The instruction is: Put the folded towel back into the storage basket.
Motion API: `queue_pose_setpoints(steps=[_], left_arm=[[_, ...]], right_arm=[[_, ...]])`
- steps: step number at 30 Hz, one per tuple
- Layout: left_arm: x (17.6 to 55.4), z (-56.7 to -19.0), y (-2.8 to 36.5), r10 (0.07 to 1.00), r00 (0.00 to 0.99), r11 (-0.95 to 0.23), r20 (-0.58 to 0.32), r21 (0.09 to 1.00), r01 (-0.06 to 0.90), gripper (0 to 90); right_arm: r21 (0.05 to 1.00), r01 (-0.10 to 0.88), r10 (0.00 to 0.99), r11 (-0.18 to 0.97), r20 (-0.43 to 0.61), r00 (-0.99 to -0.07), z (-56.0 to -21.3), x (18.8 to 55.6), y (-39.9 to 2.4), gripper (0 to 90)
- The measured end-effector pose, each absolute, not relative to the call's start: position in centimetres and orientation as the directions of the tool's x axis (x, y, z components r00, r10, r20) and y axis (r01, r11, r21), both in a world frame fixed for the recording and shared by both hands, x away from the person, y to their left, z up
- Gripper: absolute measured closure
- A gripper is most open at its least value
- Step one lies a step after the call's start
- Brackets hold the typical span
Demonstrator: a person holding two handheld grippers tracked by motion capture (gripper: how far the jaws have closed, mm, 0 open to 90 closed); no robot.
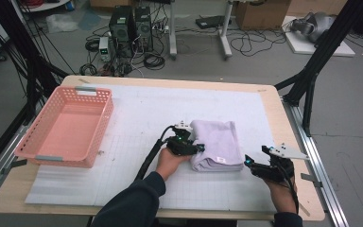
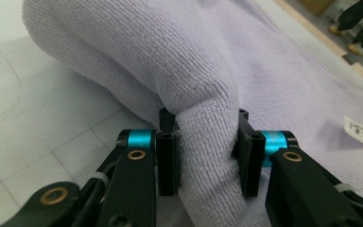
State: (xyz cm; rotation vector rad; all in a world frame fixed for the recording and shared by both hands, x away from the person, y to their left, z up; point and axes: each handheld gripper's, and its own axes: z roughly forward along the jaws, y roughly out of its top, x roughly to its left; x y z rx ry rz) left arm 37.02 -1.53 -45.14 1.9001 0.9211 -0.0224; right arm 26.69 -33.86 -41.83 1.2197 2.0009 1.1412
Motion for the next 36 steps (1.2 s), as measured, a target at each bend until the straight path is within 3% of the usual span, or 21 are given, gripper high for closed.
queue_pose_setpoints(steps=[4,9,21,36], left_arm=[[37.0,-44.7,-1.0,0.560,0.737,-0.228,-0.380,0.784,0.577,69.0],[36.6,-43.3,0.7,0.522,0.796,-0.231,-0.307,0.848,0.478,69.1],[35.1,-39.6,7.5,0.483,0.863,-0.211,-0.150,0.936,0.281,70.1],[34.0,-35.7,14.2,0.502,0.859,-0.187,-0.103,0.957,0.224,72.5]], right_arm=[[0.865,0.445,0.894,0.234,-0.012,-0.448,-41.9,26.6,-34.1,22.5],[0.864,0.446,0.895,0.233,-0.012,-0.446,-41.8,26.4,-34.1,22.5],[0.861,0.447,0.892,0.243,-0.017,-0.451,-41.9,26.5,-33.9,22.5],[0.860,0.437,0.884,0.263,-0.033,-0.466,-41.9,26.7,-33.1,22.5]])
